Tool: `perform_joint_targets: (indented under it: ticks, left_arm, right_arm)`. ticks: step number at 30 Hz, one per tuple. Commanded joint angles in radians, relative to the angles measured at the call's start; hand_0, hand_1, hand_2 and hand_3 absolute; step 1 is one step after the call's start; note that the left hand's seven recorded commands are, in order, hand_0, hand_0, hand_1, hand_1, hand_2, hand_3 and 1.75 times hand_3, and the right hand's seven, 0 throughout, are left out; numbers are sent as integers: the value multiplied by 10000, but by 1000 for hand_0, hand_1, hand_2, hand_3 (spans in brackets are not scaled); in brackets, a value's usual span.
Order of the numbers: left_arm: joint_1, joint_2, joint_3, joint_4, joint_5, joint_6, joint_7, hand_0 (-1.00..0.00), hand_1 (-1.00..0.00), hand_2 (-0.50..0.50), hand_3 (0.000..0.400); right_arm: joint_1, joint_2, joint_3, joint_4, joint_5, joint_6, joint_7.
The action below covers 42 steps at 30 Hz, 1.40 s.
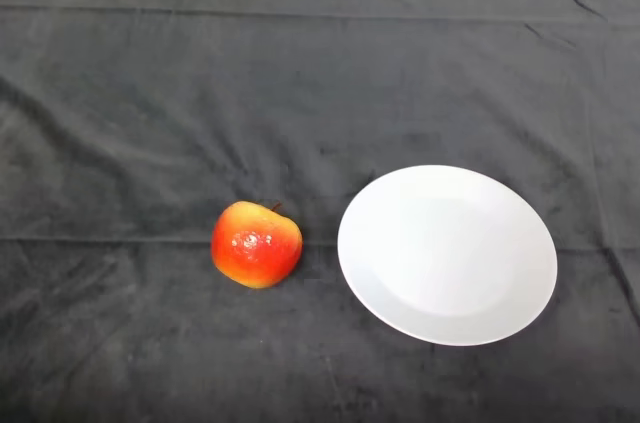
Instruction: Move the apple to the plate
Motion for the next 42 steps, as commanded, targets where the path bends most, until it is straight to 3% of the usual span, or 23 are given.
perform_joint_targets:
  ticks: [1, 14, 35, 42]
  left_arm:
    - [-546, -58, 181, -435, 216, 24, -71, 0, 0, 0, 0]
    - [-831, -781, -831, -699, 1524, -452, -276, 0, 0, 0, 0]
    - [-631, -1573, -2750, -986, 3926, -1324, -980, 0, 0, 0, 0]
    - [-587, -2143, -3334, -1066, 4414, -1512, -1511, 0, 0, 0, 0]
  right_arm:
    - [-153, -195, -41, 8, 176, -87, 27]
    - [-148, -187, -38, -8, 175, -86, 21]
    - [-134, -169, -28, -51, 171, -83, 2]
    - [-130, -163, -25, -64, 171, -81, -4]
